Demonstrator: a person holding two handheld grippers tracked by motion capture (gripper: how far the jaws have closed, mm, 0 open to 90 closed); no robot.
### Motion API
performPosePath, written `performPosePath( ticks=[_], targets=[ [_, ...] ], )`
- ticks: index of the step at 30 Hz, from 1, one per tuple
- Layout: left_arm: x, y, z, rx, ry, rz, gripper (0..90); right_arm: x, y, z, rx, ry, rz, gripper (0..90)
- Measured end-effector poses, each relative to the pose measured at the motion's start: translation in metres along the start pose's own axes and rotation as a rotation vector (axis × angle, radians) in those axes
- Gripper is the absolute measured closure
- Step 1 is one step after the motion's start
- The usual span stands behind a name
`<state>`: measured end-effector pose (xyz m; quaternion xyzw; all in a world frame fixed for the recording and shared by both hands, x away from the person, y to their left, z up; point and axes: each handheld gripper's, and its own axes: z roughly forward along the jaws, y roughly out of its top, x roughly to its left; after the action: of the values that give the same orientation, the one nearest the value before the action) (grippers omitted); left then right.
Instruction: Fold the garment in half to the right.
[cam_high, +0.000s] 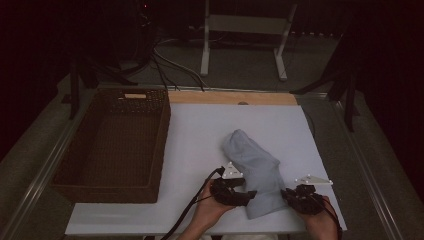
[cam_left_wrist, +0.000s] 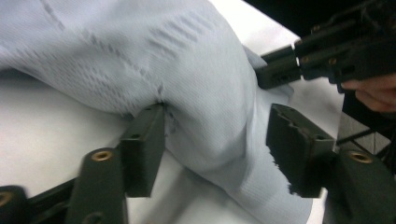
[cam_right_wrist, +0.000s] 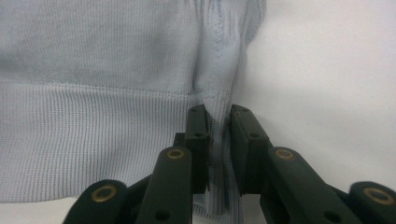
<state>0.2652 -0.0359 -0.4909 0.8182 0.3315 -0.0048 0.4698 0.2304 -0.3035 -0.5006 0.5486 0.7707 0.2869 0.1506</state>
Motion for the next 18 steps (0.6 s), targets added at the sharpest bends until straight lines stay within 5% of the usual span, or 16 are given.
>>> performPosePath(
  ticks=[2, 5, 8, 18],
  targets=[
    [0.001, 0.002, -0.002, -0.013, 0.013, -0.006, 24.6, 0.0, 0.0, 0.0, -0.001, 0.001, 0.001, 78.5],
    [0.005, 0.006, -0.005, -0.025, 0.025, -0.009, 21.3, -0.001, 0.0, 0.0, -0.003, 0.005, 0.003, 78.4],
    [0.009, 0.01, -0.006, -0.036, 0.034, -0.013, 4.7, -0.001, -0.001, 0.0, -0.005, 0.003, 0.001, 78.4],
    [0.022, 0.018, -0.015, -0.083, 0.084, 0.009, 4.6, 0.001, -0.001, 0.001, -0.007, -0.004, -0.004, 78.5]
  ],
)
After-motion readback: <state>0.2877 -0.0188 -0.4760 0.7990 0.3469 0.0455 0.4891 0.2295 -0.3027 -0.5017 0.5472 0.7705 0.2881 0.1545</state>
